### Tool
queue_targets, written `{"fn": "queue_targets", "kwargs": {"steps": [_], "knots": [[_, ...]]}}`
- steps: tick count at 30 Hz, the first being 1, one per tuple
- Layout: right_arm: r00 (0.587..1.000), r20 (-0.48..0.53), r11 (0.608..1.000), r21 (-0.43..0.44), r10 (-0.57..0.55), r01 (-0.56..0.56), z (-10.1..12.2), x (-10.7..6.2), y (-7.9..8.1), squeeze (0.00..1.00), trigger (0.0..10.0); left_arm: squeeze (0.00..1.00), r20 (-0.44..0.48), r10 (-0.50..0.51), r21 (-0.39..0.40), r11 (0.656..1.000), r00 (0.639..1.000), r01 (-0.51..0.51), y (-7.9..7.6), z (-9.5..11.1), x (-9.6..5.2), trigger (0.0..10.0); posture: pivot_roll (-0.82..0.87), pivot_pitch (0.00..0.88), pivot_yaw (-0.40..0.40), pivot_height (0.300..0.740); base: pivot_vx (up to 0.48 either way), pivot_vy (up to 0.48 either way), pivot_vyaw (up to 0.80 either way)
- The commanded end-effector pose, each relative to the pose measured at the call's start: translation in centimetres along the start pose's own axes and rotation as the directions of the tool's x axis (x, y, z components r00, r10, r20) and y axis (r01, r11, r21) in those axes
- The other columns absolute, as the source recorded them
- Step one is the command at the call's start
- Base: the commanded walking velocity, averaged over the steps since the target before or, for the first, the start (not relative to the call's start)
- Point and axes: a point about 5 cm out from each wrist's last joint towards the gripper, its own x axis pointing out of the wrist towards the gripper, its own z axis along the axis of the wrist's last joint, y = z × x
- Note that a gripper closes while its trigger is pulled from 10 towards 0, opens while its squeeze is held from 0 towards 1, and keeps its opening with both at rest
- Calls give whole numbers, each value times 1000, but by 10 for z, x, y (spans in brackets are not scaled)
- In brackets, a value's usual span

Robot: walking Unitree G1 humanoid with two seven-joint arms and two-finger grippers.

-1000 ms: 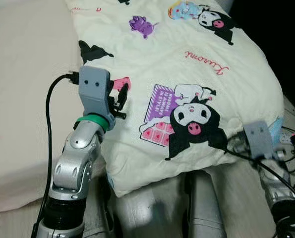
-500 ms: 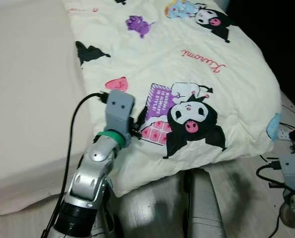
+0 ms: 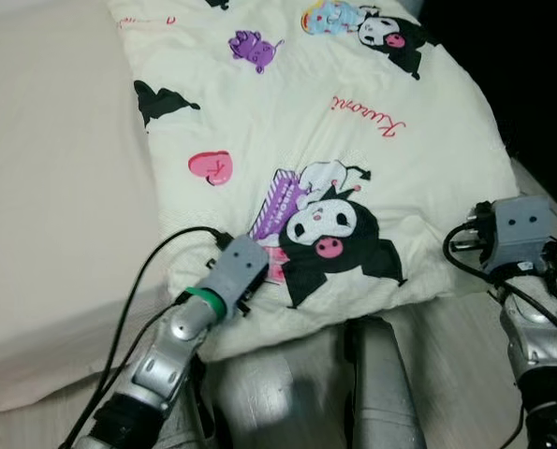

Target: Clean up the room

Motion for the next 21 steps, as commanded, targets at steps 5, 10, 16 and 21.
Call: {"fn": "queue_targets", "kwargs": {"steps": [5, 10, 16, 21], "knots": [[993, -119, 1000, -11, 7, -9, -25, -15, 0, 0, 10000, 0, -150, 48, -68, 996, 987, -58, 39, -41, -53, 10000, -40, 214, 126, 526, 0, 0, 0], [980, -199, 999, -36, -15, 8, -37, -19, -2, 0, 10000, 0, -125, -31, -81, 996, 992, 21, 41, -38, -65, 10000, -31, 211, 127, 526, 0, 0, 0], [882, -448, 985, -152, -146, 86, -70, -39, -28, 0, 10000, 0, -139, -56, -20, 998, 989, 54, 54, -36, -77, 10000, -38, 209, 124, 526, 0, 0, 0], [847, -497, 975, -199, -187, 98, -78, -51, -41, 0, 10000, 0, -119, -34, -23, 999, 992, 32, 68, -25, -85, 10000, -37, 212, 123, 526, 0, 0, 0]]}}
